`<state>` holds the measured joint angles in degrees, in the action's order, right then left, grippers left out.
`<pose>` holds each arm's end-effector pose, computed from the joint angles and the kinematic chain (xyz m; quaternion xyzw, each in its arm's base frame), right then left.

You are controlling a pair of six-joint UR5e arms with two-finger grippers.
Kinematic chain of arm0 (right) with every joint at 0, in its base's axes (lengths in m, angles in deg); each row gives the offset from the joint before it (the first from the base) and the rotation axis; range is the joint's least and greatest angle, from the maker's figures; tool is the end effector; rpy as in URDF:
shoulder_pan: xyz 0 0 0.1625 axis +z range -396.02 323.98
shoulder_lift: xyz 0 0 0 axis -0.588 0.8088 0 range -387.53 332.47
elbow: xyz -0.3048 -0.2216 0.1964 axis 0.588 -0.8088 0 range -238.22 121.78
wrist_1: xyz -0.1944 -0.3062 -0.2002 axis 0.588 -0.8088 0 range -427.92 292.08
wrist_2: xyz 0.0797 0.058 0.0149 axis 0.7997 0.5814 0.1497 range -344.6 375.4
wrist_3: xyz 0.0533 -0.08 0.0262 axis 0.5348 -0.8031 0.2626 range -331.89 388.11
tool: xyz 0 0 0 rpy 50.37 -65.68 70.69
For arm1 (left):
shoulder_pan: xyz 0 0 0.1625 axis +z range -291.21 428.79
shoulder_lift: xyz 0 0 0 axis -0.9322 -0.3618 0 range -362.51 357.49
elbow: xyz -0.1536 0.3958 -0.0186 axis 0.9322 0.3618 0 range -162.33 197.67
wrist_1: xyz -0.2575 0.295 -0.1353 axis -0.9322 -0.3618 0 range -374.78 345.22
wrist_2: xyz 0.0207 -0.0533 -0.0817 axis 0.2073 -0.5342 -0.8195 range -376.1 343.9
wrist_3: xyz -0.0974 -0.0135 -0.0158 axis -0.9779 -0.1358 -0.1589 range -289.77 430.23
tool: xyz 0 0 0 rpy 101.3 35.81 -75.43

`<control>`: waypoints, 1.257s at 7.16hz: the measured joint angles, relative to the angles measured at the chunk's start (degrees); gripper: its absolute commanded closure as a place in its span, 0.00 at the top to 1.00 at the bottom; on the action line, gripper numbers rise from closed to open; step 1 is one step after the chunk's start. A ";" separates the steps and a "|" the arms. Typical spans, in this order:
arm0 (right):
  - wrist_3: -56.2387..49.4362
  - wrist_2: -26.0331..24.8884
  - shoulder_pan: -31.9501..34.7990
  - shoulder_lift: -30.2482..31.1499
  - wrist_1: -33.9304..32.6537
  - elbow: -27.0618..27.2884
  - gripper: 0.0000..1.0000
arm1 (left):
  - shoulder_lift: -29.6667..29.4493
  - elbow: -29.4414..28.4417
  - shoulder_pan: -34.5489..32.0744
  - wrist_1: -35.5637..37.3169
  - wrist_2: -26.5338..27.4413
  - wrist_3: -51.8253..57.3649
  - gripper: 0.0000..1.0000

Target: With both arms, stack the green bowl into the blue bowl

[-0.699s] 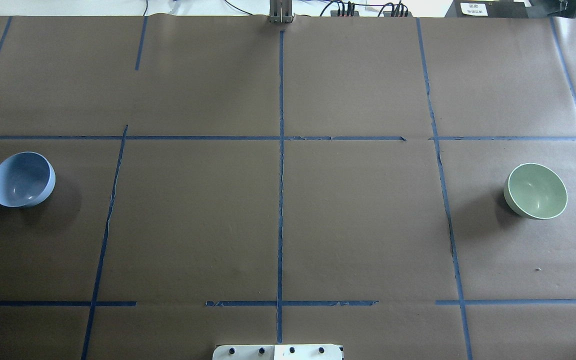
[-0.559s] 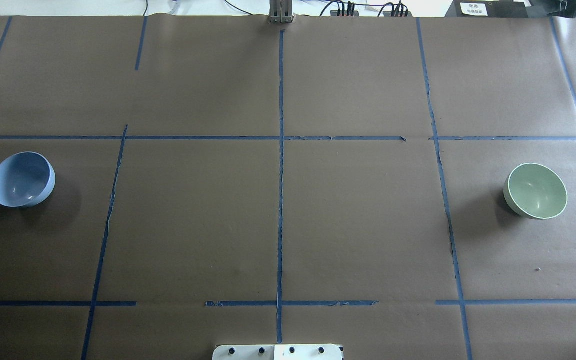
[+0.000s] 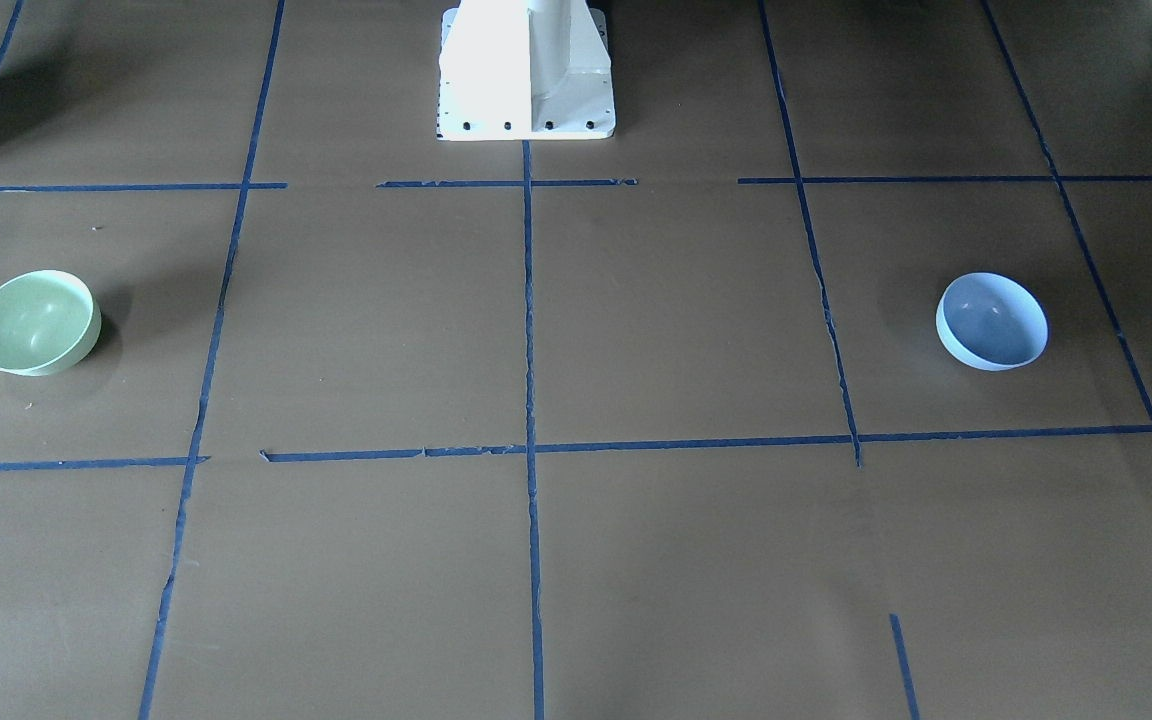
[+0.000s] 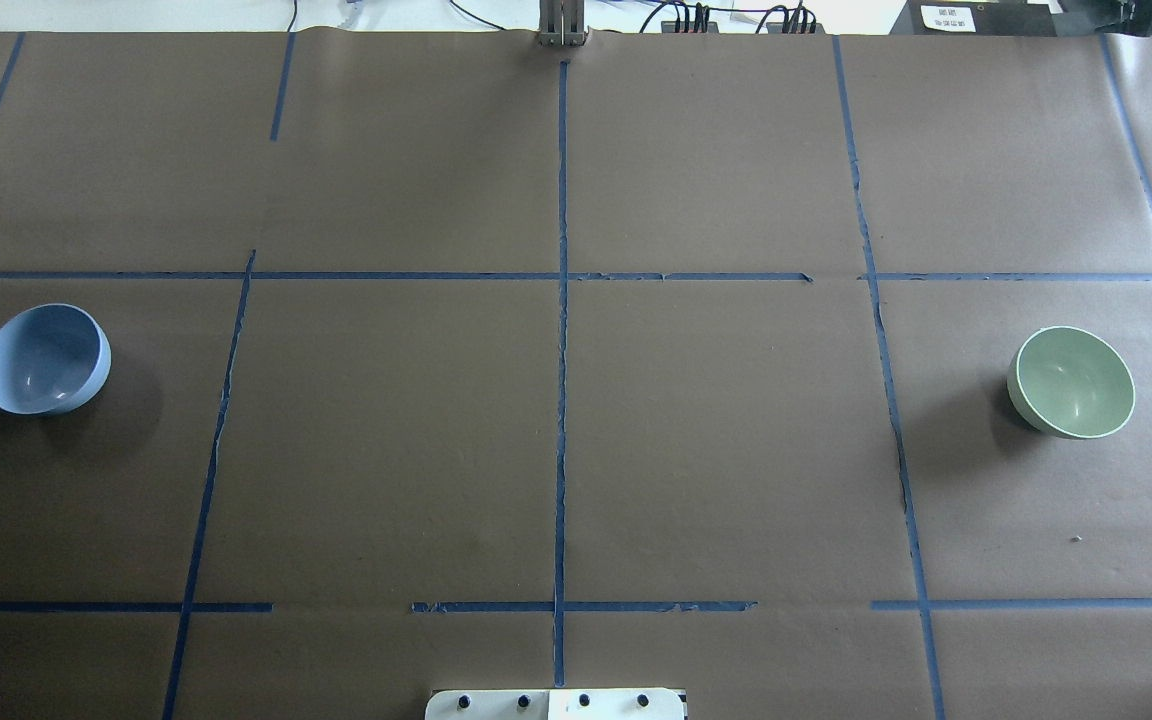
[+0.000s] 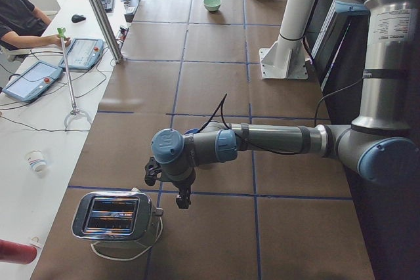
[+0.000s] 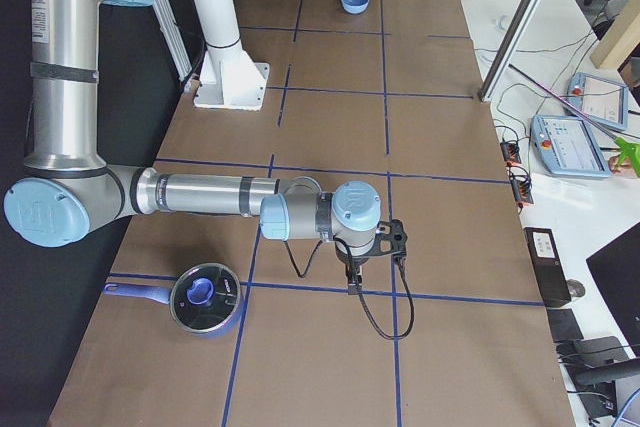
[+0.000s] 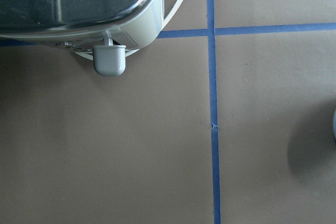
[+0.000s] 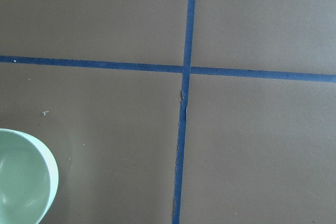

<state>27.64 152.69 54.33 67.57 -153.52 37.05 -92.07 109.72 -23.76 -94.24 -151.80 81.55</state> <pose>0.0629 -0.4589 0.6441 0.0393 -0.4005 -0.0171 0.9153 -0.0831 -0.4733 0.6607 -0.0245 0.3930 0.0400 0.9184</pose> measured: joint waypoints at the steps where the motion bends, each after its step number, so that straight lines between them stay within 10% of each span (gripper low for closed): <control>1: 0.02 0.00 0.00 -0.01 0.01 0.10 1.00 | 0.00 0.03 0.00 -0.02 0.00 -0.04 1.00; 9: 0.11 0.00 0.00 -0.11 0.02 1.67 1.00 | 0.63 0.43 3.38 -7.16 -2.38 -8.18 1.00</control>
<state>27.75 152.69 54.33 67.46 -153.50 38.72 -91.44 110.15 -20.38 -101.40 -154.18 73.37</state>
